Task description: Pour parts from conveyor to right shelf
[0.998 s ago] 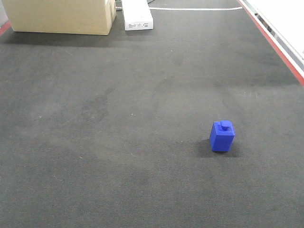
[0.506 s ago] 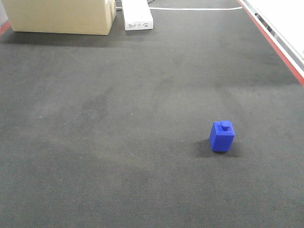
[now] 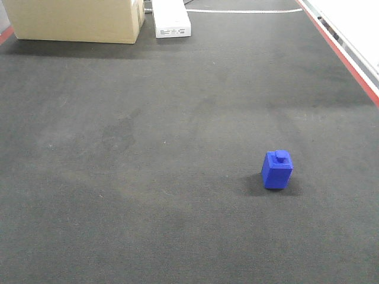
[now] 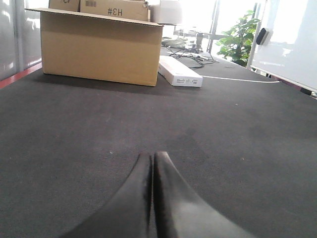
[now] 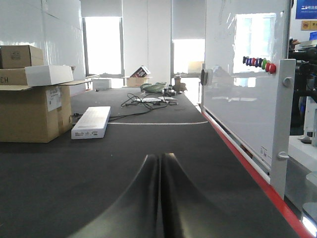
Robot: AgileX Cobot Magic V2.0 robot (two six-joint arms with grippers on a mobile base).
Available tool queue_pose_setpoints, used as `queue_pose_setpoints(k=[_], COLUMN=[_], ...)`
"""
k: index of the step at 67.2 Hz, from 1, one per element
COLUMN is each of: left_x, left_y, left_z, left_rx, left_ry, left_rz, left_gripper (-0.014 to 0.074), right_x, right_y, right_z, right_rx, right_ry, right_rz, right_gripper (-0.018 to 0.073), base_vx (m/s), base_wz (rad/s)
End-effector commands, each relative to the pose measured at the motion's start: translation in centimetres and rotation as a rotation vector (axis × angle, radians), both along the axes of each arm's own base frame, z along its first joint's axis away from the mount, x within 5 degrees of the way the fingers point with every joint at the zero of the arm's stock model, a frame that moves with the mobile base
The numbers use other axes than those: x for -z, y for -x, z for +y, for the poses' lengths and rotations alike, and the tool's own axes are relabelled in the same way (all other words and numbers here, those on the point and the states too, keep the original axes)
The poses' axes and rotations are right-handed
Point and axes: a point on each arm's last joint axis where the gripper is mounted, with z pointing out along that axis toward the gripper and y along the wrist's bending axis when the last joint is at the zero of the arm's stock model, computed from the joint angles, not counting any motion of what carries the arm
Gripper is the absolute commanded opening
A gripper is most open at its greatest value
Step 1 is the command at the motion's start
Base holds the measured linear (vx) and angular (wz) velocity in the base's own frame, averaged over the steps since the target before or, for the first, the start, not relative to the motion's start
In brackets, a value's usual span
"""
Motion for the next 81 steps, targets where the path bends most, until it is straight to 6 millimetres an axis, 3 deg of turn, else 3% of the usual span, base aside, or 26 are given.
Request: queue_pose_setpoints(k=[1,9,25,44,81], left_x=[0.0,0.0,0.0,0.0,0.0], left_y=[0.0,0.0,0.0,0.0,0.0], left_z=[0.0,0.0,0.0,0.0,0.0], left_rx=[0.006,0.006,0.006,0.006,0.006], left_ry=[0.016,0.016,0.016,0.016,0.016], left_rz=[-0.061,-0.061,-0.061,-0.061,-0.061], left_gripper=[-0.0006,-0.0006,-0.0006,-0.0006,-0.0006], right_x=[-2.9,-3.0,-2.3,-3.1,-2.9], right_y=[-0.6,-2.1,-3.5,-3.6,-3.6], right_z=[0.0,-0.1,-0.1,0.0,-0.1], right_rx=[0.003,0.005,0.004,0.001,0.005], right_ry=[0.014,0.012,0.009,0.01,0.027], right_rz=[0.008,0.136,0.215,0.136,0.152], right_gripper=[-0.0008,-0.0008,-0.0008,-0.0006,0.0029], base_vx=[0.0,0.0,0.0,0.0,0.0], base_wz=[0.0,0.0,0.0,0.0,0.0])
